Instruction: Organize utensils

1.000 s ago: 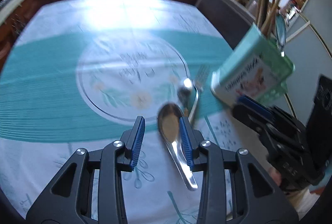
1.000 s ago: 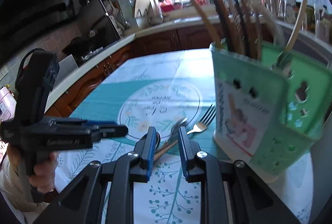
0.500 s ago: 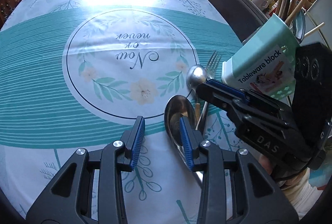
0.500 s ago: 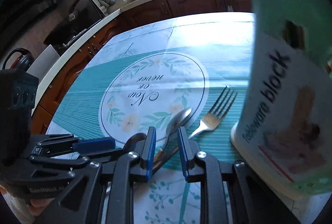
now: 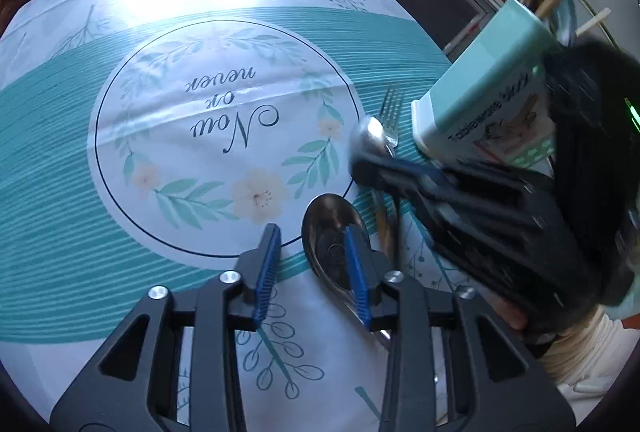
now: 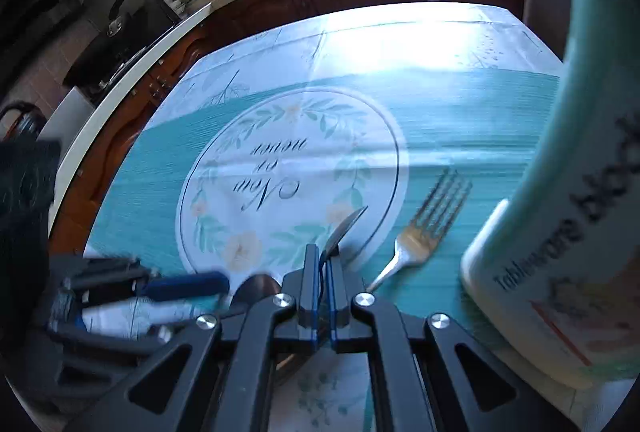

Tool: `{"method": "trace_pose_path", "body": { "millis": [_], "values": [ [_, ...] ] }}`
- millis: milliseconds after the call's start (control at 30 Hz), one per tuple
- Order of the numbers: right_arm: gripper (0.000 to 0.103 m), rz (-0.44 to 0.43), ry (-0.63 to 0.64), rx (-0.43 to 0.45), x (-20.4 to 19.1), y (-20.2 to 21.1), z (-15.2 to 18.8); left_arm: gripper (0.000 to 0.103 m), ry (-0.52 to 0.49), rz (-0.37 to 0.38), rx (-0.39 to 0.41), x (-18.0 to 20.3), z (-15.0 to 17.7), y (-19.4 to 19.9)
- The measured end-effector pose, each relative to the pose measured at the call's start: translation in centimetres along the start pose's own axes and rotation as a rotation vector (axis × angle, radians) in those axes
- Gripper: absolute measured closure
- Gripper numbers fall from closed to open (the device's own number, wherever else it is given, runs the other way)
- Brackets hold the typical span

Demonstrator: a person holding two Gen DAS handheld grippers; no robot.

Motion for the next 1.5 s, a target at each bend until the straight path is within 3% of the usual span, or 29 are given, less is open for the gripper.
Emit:
{"method": "trace_pose_path", "body": {
  "millis": [100, 167, 267, 400, 533, 800, 833, 867, 967, 1133, 1333, 1500],
  "values": [
    [0.101, -0.053, 0.128, 0.156, -2.0, 6.9, 1.3, 0.078, -0.065, -0.001, 0.044, 0.6, -0.4, 1.3],
    [0.101, -0.061, 0.174, 0.219, -2.4, 10.9, 1.1, 0.078, -0.103, 0.007, 0.026, 1.1, -0.4, 1.3],
    [0.101, -0.056, 0.189, 0.262, -2.3, 12.9, 0.6, 0.078, -0.154, -0.011, 0.006, 1.9, -0.5, 0.8],
    [0.101, -0.115, 0.222, 0.317, -3.1, 14.8, 1.0, 0.078, -0.181, -0.019, -0.02, 2.8, -0.7, 0.1],
    [0.101, -0.146, 0.212, 0.402, -2.0, 17.1, 1.4, 0.078, -0.188, -0.026, -0.077, 3.2, -1.2, -1.4],
    [0.101, -0.144, 0.206, 0.469, -1.4, 19.2, 1.8, 0.079, -0.167, 0.018, -0.088, 2.5, -2.1, -1.8],
    [0.101, -0.143, 0.207, 0.477, -1.3, 19.6, 1.9, 0.082, -0.166, 0.014, -0.092, 2.7, -2.2, -1.8],
    [0.101, -0.142, 0.206, 0.478, -1.3, 19.7, 1.9, 0.099, -0.166, 0.007, -0.101, 2.9, -2.2, -1.9],
    [0.101, -0.144, 0.195, 0.489, -0.8, 20.0, 2.0, 0.102, -0.146, 0.006, -0.101, 2.6, -2.1, -1.8],
    [0.101, -0.142, 0.166, 0.507, 0.3, 20.3, 2.1, 0.103, -0.125, -0.039, -0.002, 3.1, -1.7, 0.1],
    [0.101, -0.128, 0.142, 0.584, 1.7, 21.8, 2.4, 0.103, -0.216, -0.153, 0.228, 7.2, -1.0, 6.0],
    [0.101, -0.019, 0.159, 0.719, 2.5, 24.1, 3.0, 0.103, -0.303, -0.189, 0.451, 12.1, -0.8, 11.6]
  ]
}}
Point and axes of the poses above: each gripper's, at about its wrist camera, not at the fingertips, and y roughly against the way its jaws point, x to its right, z to its underside, the point moved 2 cm from there along -y, roughly the way its jaws point, and after that the axes turned 1 degree about -y, right-handed, at the moved point
